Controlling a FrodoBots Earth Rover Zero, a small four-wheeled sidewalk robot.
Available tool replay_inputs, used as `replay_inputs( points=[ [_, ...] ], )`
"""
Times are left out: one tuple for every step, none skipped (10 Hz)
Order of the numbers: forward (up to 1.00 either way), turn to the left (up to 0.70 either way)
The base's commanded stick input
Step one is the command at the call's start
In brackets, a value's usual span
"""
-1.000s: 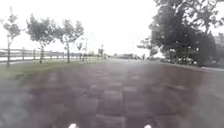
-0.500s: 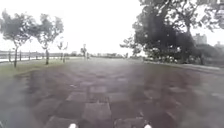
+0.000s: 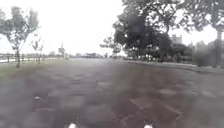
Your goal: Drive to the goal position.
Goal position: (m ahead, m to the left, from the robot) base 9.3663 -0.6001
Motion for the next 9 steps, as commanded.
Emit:
replay_inputs(
  points=[
    [1.0, 0.0],
    [1.0, 0.0],
    [1.0, 0.0],
    [1.0, 0.0],
    [1.0, 0.0],
    [1.0, 0.0],
    [1.0, 0.0],
    [1.0, 0.0],
    [1.0, 0.0]
  ],
)
